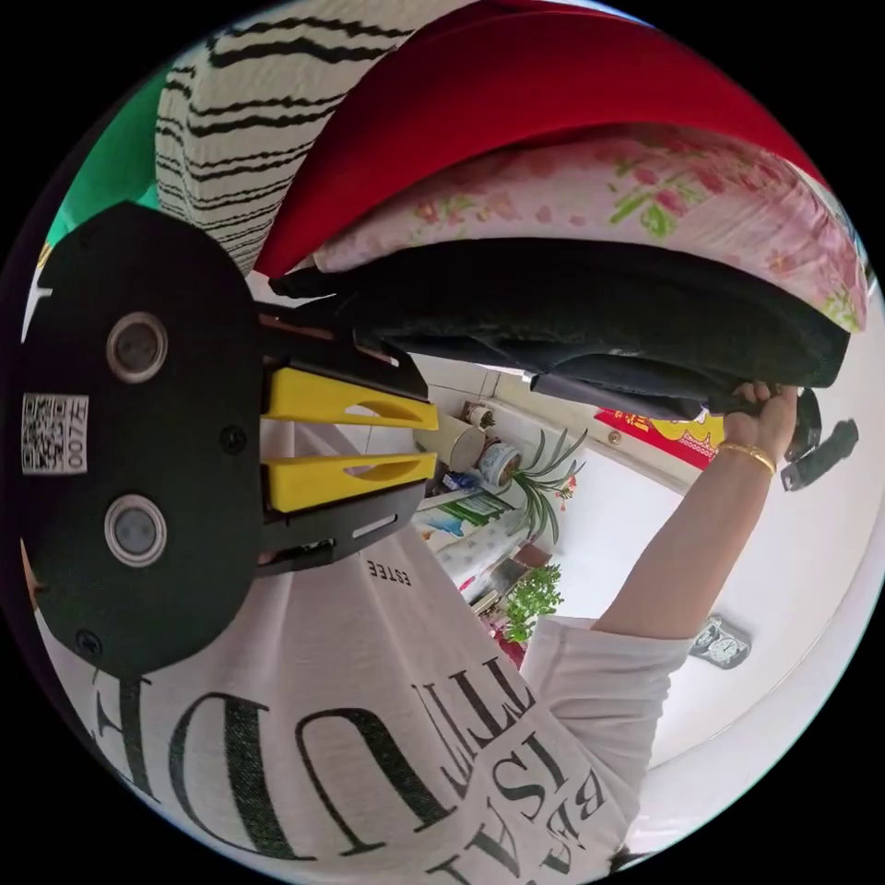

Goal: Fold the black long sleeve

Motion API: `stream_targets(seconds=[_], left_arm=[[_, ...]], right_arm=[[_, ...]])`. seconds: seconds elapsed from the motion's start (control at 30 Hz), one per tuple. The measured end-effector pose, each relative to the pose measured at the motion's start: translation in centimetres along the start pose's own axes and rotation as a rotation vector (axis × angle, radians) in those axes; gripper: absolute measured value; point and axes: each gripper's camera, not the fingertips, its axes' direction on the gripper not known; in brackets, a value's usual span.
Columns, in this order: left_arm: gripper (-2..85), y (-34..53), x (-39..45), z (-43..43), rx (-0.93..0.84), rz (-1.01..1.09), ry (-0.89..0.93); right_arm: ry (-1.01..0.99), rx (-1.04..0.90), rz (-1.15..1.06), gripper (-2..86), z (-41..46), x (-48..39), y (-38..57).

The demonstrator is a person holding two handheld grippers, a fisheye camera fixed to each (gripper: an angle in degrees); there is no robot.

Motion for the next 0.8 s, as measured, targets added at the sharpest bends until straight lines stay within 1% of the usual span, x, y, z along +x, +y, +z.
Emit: stream_targets(seconds=[0.03, 0.07, 0.13, 0.17, 0.3, 0.47, 0.6, 0.67, 0.8], left_arm=[[4.9, 0.1, 0.3, 0.1, -0.008, 0.005, -0.025], [4.9, 0.2, 0.5, 0.1, -0.014, 0.011, -0.044], [4.8, 0.6, 1.3, 0.0, -0.029, 0.036, -0.123], [4.7, 0.7, 1.4, 0.0, -0.029, 0.038, -0.133], [4.4, 1.1, 1.1, -0.6, -0.019, -0.008, -0.136], [4.3, -0.1, 1.5, -0.4, -0.049, 0.005, -0.143], [4.4, -1.6, 2.2, -0.2, -0.051, 0.02, -0.14], [4.7, -2.1, 2.5, -0.3, -0.043, 0.014, -0.146], [6.6, -2.7, 3.3, -0.9, -0.01, 0.001, -0.213]], right_arm=[[0.061, 0.008, -0.048, 3.4, -0.1, -0.6, -0.4], [0.057, 0.014, -0.063, 3.1, -0.4, -0.7, -0.6], [-0.033, 0.008, -0.036, 2.6, -1.6, 0.2, -1.9], [-0.06, 0.015, -0.03, 2.5, -2.1, 0.4, -2.3], [0.028, 0.051, -0.132, 2.3, -5.2, -0.8, -5.7], [-0.042, 0.03, -0.182, 2.3, -7.6, -1.0, -11.4], [-0.087, -0.026, -0.298, 2.3, -8.4, -3.1, -14.1], [-0.115, -0.042, -0.297, 2.4, -8.1, -3.1, -13.7], [-0.184, -0.029, -0.183, 2.5, -8.3, -0.7, -8.0]])
